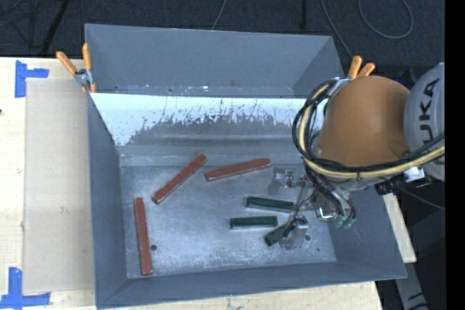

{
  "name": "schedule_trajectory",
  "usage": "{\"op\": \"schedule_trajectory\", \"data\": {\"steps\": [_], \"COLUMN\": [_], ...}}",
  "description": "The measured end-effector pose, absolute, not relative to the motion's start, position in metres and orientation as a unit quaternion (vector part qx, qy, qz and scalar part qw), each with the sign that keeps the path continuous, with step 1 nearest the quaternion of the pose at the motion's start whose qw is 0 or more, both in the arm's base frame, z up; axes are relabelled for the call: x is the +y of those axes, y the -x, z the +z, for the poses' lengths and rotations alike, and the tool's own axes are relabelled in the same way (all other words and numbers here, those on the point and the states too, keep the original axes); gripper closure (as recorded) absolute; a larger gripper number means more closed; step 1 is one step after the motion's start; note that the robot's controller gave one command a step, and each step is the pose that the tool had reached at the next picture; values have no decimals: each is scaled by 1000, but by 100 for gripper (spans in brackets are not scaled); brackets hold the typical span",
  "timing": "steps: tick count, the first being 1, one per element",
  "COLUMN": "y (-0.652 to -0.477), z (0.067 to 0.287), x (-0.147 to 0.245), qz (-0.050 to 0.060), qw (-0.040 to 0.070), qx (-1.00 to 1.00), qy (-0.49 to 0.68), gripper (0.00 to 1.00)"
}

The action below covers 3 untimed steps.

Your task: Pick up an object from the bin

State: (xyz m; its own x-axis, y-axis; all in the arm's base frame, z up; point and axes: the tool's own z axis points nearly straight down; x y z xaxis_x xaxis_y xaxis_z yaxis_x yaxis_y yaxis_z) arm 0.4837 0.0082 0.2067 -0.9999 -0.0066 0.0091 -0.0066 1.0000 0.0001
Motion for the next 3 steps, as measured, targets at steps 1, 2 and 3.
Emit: {"op": "schedule_trajectory", "data": {"steps": [1, 2, 3], "y": [-547, -548, -529], "z": [70, 74, 214], "x": [-3, -3, -46], "qz": [0, 0, 1], "qw": [2, 0, -4], "qx": [-996, -996, -997], "qy": [-92, -90, -76], "gripper": [0, 100, 100]}}
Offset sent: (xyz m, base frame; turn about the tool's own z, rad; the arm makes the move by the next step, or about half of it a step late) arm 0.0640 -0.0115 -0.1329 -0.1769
